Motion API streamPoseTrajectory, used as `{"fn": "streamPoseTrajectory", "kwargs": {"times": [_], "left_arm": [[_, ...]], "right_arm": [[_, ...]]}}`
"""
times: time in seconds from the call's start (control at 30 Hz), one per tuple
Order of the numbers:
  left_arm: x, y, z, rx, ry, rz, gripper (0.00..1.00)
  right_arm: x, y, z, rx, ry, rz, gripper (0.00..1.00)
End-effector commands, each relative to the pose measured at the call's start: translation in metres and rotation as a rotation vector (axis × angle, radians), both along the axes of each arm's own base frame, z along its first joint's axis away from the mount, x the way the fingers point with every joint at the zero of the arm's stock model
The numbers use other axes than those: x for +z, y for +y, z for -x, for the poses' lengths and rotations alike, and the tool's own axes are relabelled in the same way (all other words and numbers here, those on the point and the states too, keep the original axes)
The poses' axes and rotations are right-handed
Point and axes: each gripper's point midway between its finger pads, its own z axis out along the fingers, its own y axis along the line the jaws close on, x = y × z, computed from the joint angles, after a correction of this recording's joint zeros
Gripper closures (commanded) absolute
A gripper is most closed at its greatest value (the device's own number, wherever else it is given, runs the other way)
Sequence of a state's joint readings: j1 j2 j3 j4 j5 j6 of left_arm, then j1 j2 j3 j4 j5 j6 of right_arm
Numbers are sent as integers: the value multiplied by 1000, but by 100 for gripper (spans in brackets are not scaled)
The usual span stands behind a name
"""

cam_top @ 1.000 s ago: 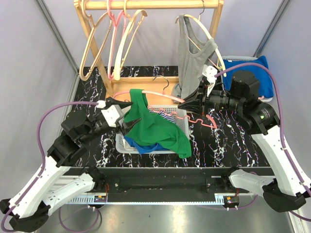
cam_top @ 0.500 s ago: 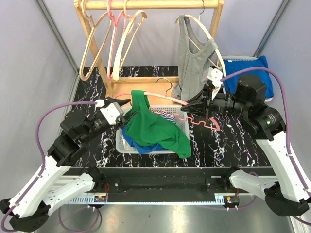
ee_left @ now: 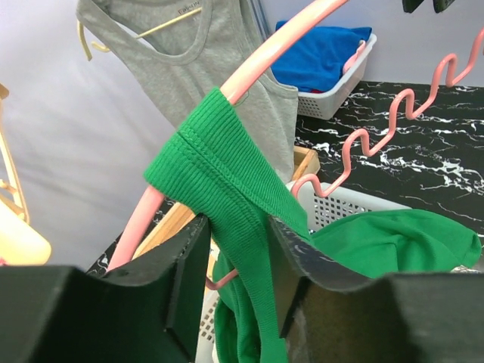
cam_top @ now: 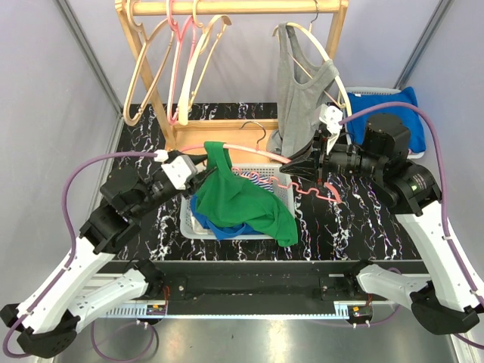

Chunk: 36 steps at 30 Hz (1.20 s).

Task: Remove the tank top from the hanger

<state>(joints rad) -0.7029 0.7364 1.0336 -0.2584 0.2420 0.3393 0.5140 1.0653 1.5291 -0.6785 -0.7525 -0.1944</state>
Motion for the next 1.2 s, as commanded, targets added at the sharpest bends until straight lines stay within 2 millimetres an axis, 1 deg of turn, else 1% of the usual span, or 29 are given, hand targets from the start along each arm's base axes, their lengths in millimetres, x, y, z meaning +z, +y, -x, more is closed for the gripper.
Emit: {"fn": "streamPoseTrajectory", "kwargs": {"times": [0.0,0.03,0.07,0.13,0.27,0.37,0.43,0.47,0.5,0.53,0.57,0.6,0.63,0.67,0.73,0.8,0.83,0.87,0.9,0.97,1.0,1.03,1.07,1.17], "left_arm": [[33,-2,7,-31,-76,70,71],[34,-2,7,-28,-78,71,76],[35,-2,6,-28,-81,71,89],[38,0,6,-17,-90,76,100],[45,2,5,-9,-119,77,100],[53,7,5,8,-151,78,100],[62,16,4,51,-180,92,100],[65,20,2,75,-200,86,100],[71,28,-1,116,-216,92,100],[78,33,-1,136,-235,97,100],[82,38,-2,157,-255,93,100],[86,46,-4,192,-266,96,100],[89,49,-4,208,-278,94,100],[90,53,-5,224,-293,83,100],[92,61,-11,280,-303,81,100],[83,71,-24,368,-309,56,100],[84,76,-30,408,-326,61,100],[77,76,-37,436,-322,36,100],[74,81,-42,474,-314,31,100],[66,79,-46,473,-311,-7,100],[57,74,-48,456,-301,-23,100],[55,73,-48,455,-299,-25,100],[50,74,-53,473,-282,-30,100],[55,77,-61,521,-272,-6,100]], "right_arm": [[33,-1,5,14,-107,-62,100],[33,-1,6,16,-108,-61,100],[32,0,4,16,-106,-60,100],[33,0,4,16,-105,-60,100],[30,0,3,14,-101,-58,100],[27,-3,-1,-20,-100,-50,100],[21,-7,-1,-45,-81,-27,100],[20,-10,2,-51,-83,-25,100],[13,-11,3,-57,-64,-14,100],[11,-13,5,-65,-59,-13,100],[13,-18,11,-73,-64,-21,100],[7,-20,12,-86,-53,-15,100],[7,-23,14,-94,-52,-17,100],[10,-27,20,-103,-63,-28,100],[8,-31,26,-112,-57,-28,100],[10,-36,35,-114,-48,-32,100],[10,-38,38,-116,-44,-31,100],[12,-42,43,-125,-51,-34,100],[10,-47,45,-147,-43,-24,100],[11,-57,51,-181,-58,-18,100],[9,-64,51,-219,-55,-3,100],[9,-69,52,-238,-56,4,100],[7,-75,56,-260,-56,16,100],[14,-92,53,-362,-78,17,100]]}}
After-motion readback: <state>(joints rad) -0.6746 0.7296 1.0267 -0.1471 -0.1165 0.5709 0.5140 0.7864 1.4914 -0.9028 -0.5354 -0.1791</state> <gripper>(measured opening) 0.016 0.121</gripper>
